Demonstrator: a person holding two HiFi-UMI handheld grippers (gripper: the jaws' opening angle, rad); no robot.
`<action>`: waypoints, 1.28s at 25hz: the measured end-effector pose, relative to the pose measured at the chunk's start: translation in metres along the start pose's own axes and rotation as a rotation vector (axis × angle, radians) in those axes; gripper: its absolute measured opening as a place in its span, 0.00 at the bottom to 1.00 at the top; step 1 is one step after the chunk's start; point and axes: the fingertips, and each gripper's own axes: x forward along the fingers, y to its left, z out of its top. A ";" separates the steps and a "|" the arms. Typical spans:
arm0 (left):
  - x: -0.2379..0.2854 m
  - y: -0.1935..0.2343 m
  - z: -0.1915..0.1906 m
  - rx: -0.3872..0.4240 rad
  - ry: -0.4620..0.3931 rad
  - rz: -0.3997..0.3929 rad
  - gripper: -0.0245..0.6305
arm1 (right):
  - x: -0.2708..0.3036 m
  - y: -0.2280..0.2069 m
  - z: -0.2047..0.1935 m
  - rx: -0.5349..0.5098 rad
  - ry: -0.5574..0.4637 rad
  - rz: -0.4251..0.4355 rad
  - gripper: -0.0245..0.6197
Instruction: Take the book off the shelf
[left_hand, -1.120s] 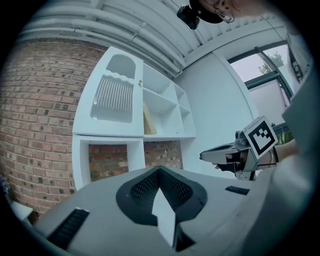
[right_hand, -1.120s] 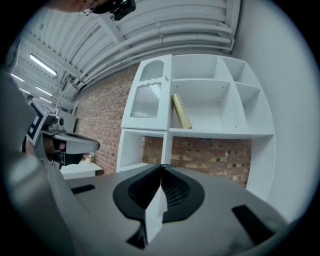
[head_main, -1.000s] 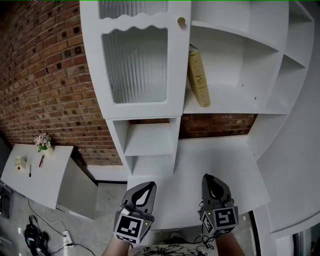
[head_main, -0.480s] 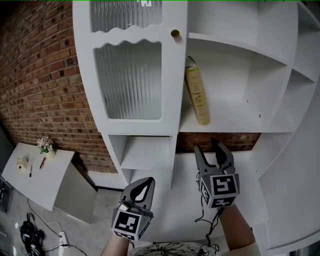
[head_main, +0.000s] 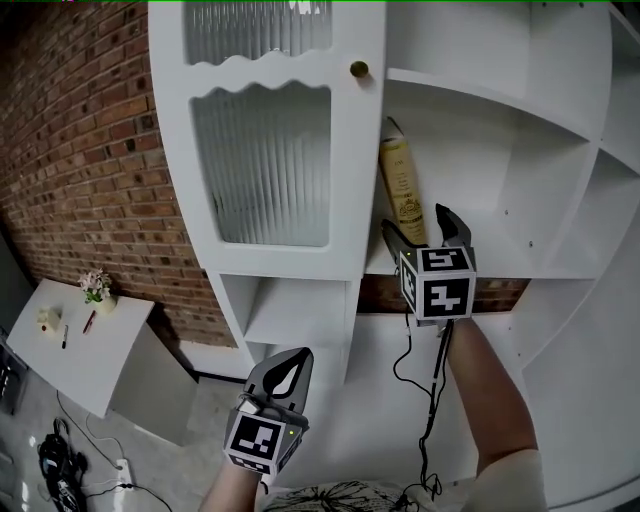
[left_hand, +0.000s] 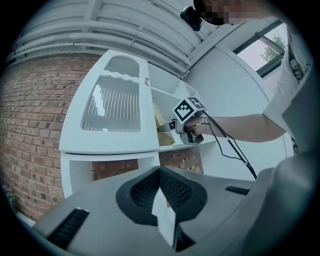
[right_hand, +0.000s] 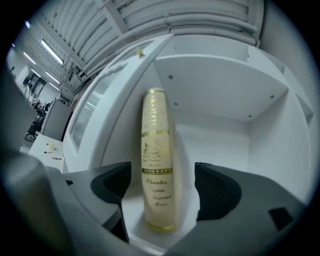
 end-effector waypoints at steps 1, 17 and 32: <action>0.001 0.002 -0.001 -0.001 0.010 0.001 0.06 | 0.007 -0.002 0.000 0.001 0.019 0.005 0.64; 0.012 0.027 -0.014 -0.006 0.012 0.024 0.06 | 0.068 -0.005 0.000 0.013 0.143 0.010 0.47; -0.016 0.022 -0.010 -0.014 0.009 0.007 0.06 | 0.022 -0.010 0.016 -0.092 0.001 -0.095 0.38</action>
